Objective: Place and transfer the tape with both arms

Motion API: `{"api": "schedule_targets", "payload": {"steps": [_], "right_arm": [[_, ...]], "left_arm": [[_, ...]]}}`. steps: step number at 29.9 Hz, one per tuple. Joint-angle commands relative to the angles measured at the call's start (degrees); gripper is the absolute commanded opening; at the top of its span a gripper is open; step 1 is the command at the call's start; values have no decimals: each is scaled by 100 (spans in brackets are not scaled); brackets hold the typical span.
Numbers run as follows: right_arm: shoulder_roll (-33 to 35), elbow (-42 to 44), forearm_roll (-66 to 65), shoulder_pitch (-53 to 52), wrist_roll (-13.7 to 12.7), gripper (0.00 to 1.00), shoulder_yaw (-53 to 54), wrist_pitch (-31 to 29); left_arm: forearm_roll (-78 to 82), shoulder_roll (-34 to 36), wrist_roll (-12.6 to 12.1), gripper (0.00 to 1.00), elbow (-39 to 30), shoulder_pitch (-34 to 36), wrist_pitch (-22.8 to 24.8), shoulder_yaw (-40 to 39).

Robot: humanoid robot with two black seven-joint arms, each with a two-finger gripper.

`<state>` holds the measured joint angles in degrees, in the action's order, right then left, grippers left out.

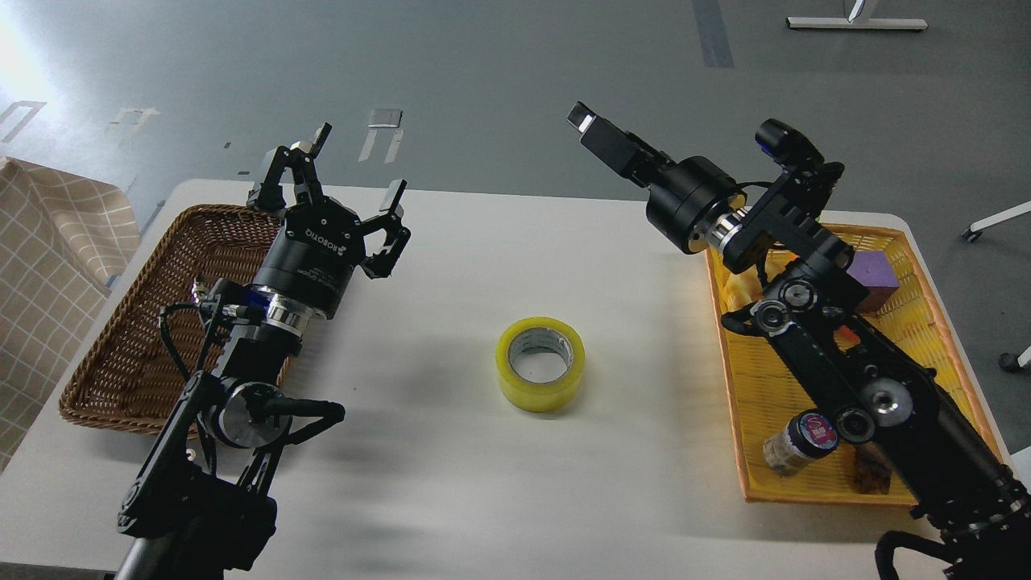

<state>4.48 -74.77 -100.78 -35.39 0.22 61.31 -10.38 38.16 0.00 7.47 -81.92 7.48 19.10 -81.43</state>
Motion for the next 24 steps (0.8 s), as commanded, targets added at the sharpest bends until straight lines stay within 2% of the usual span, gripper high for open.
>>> {"api": "schedule_targets", "payload": {"steps": [1, 7, 14, 19, 24], "right_arm": [[719, -800, 1319, 102, 48, 100, 91, 10], [1002, -1400, 3491, 708, 57, 100, 1091, -52], [932, -1786, 4021, 1253, 188, 100, 1981, -104], [757, -2357, 4839, 1657, 180, 100, 2130, -201], [336, -2446, 4857, 1755, 118, 100, 2148, -157]], "left_arm": [[-1, 0, 0, 98, -35, -1, -81, -21], [8, 0, -9, 98, -35, 105, -20, 31], [34, 61, -88, 98, -17, 280, 103, 286], [78, 132, -53, 98, 9, 518, 94, 321], [78, 202, -9, 98, -8, 702, 155, 260]]}}
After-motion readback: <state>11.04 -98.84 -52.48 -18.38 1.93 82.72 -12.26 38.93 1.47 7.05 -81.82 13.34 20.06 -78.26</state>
